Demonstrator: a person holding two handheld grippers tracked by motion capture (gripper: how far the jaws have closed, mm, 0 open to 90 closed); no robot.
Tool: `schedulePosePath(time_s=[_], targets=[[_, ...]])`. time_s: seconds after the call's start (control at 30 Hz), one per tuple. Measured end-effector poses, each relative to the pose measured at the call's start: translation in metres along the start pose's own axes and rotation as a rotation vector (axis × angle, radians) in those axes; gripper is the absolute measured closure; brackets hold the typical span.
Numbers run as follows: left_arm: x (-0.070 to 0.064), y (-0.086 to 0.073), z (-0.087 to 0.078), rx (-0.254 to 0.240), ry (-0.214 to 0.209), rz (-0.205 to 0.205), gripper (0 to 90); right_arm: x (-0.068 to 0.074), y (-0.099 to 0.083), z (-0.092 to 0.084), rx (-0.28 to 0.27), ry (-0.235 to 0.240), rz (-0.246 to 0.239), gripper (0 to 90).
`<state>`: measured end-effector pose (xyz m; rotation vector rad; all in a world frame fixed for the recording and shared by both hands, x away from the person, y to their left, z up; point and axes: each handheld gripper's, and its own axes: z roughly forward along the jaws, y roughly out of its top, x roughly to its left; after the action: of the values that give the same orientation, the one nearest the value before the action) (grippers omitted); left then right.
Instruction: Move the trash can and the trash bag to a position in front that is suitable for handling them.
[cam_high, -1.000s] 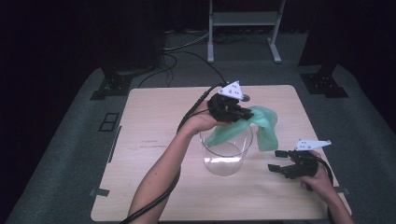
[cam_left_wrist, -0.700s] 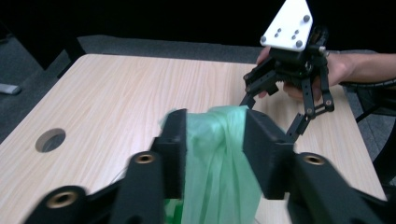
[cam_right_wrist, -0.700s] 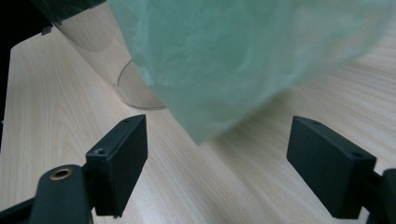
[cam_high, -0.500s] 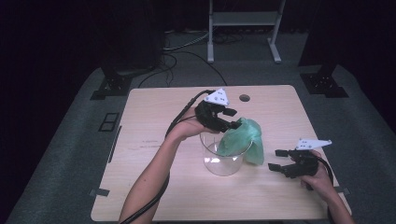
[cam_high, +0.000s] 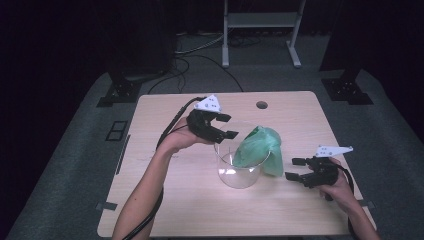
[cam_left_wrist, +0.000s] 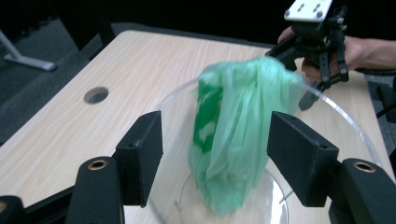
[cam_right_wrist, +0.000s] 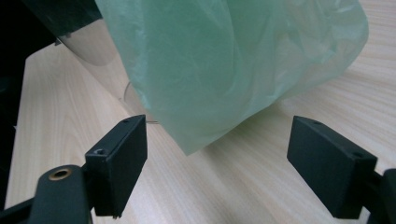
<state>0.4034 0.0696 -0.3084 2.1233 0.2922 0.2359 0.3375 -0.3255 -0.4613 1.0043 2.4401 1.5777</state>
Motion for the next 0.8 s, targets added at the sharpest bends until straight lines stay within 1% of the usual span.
schedulePosePath(time_s=[0.1,0.13,0.17,0.2,0.27,0.3,0.33,0.37,0.4,0.43,0.47,0.5,0.53,0.57,0.6,0.63,0.67,0.7,0.73,0.77,0.8], targets=[[0.002,-0.004,-0.005,0.004,0.007,-0.003,34.9,0.001,0.002,0.003,0.002,0.009,-0.01,19.3],[0.004,-0.007,-0.009,0.003,0.014,-0.013,33.8,0.003,0.004,0.005,0.01,0.011,-0.029,19.3],[0.004,-0.007,-0.009,0.003,0.014,-0.013,33.7,0.004,0.005,0.006,0.014,0.014,-0.036,19.4],[0.005,-0.011,-0.013,0.003,0.021,-0.026,33.7,0.005,0.006,0.007,0.018,0.021,-0.039,19.3],[0.007,-0.016,-0.017,-0.001,0.022,-0.045,32.0,0.007,0.008,0.009,0.022,0.025,-0.052,19.3],[0.007,-0.016,-0.017,-0.001,0.022,-0.045,32.1,0.007,0.008,0.009,0.022,0.025,-0.052,19.3],[0.008,-0.022,-0.02,-0.002,0.031,-0.054,32.0,0.009,0.01,0.011,0.03,0.029,-0.059,19.4],[0.008,-0.022,-0.02,-0.002,0.031,-0.054,31.3,0.009,0.01,0.011,0.03,0.029,-0.059,19.4],[0.009,-0.028,-0.024,-0.007,0.037,-0.066,30.7,0.01,0.013,0.013,0.035,0.025,-0.072,23.5],[0.01,-0.031,-0.026,-0.008,0.038,-0.068,30.7,0.011,0.014,0.014,0.035,0.02,-0.074,26.7],[0.01,-0.034,-0.028,-0.011,0.037,-0.079,30.2,0.011,0.016,0.015,0.04,0.008,-0.075,34.3],[0.01,-0.034,-0.028,-0.011,0.037,-0.079,29.5,0.011,0.016,0.015,0.04,0.008,-0.075,34.3],[0.011,-0.036,-0.029,-0.013,0.033,-0.086,29.3,0.011,0.02,0.016,0.073,-0.036,-0.051,51.3],[0.011,-0.039,-0.031,-0.009,0.033,-0.09,29.3,0.011,0.02,0.016,0.073,-0.036,-0.051,51.3],[0.012,-0.043,-0.033,0.008,0.037,-0.092,29.2,0.011,0.023,0.016,0.074,-0.022,-0.01,63.6],[0.012,-0.043,-0.033,0.008,0.037,-0.092,29.0,0.011,0.023,0.016,0.074,-0.022,-0.01,63.6],[0.013,-0.046,-0.035,0.012,0.04,-0.096,29.0,0.012,0.027,0.015,0.076,-0.02,0.013,74.8],[0.013,-0.046,-0.035,0.012,0.04,-0.096,28.9,0.012,0.027,0.015,0.076,-0.02,0.013,74.8],[0.013,-0.049,-0.038,0.012,0.045,-0.104,28.8,0.014,0.03,0.014,0.073,-0.034,0.009,85.3],[0.013,-0.049,-0.038,0.012,0.045,-0.104,28.7,0.016,0.032,0.013,0.072,-0.038,0.006,88.7],[0.014,-0.051,-0.04,0.008,0.05,-0.108,28.7,0.019,0.034,0.011,0.072,-0.045,-0.001,90.0]])
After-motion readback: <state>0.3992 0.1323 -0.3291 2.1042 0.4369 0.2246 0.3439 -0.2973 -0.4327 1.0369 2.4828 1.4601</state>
